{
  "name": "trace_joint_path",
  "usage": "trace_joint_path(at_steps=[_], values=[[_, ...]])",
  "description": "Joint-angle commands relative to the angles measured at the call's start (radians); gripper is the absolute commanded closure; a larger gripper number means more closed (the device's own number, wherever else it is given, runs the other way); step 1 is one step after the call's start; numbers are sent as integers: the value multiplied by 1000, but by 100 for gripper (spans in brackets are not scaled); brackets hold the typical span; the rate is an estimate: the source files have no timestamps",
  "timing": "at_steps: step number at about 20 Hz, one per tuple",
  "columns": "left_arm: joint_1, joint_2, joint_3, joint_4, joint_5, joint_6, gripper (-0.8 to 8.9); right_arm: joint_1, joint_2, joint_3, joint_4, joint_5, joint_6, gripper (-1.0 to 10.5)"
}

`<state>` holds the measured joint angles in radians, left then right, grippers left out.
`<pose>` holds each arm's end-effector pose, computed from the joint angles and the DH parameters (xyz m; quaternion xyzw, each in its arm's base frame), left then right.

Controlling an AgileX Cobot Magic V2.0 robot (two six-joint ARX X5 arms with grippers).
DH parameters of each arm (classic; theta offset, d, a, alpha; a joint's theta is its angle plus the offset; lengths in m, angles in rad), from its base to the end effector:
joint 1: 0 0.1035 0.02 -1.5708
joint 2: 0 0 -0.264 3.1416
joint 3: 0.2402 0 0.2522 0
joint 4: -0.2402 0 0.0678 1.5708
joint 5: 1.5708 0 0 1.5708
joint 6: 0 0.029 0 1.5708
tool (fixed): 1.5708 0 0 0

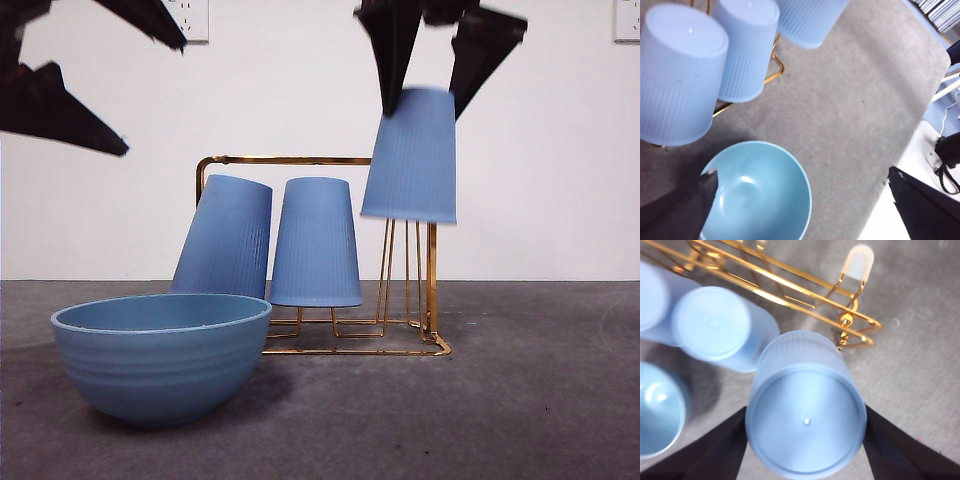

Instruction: Right arm lift cup from the cupboard, then place it on the right of the bowl

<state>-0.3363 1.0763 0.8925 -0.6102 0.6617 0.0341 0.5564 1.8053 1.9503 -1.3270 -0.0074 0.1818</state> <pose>0.1924 -0.0861 0.2854 -0.0488 0.3740 -0.4478 0.8107 0.2986 0.1860 0.3655 -0.0780 0.5551 0.1814 0.8080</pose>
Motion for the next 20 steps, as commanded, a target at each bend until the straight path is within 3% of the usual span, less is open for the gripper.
trace_joint_path(at_steps=[1, 7, 15, 17, 20], values=[[-5, 42, 2, 6, 9, 0, 230, 23, -32, 26, -15, -3, 11, 686], [-11, 137, 1, 48, 127, -111, 230, 66, -201, -81, 19, 10, 10, 686], [-66, 195, -84, 161, 264, -293, 234, 70, -647, -651, 353, -38, 39, 686], [-72, 195, -117, 203, 280, -358, 234, 68, -758, -807, 451, -86, 76, 686], [-77, 196, -144, 278, 320, -463, 234, 65, -909, -1057, 676, -244, 157, 686]])
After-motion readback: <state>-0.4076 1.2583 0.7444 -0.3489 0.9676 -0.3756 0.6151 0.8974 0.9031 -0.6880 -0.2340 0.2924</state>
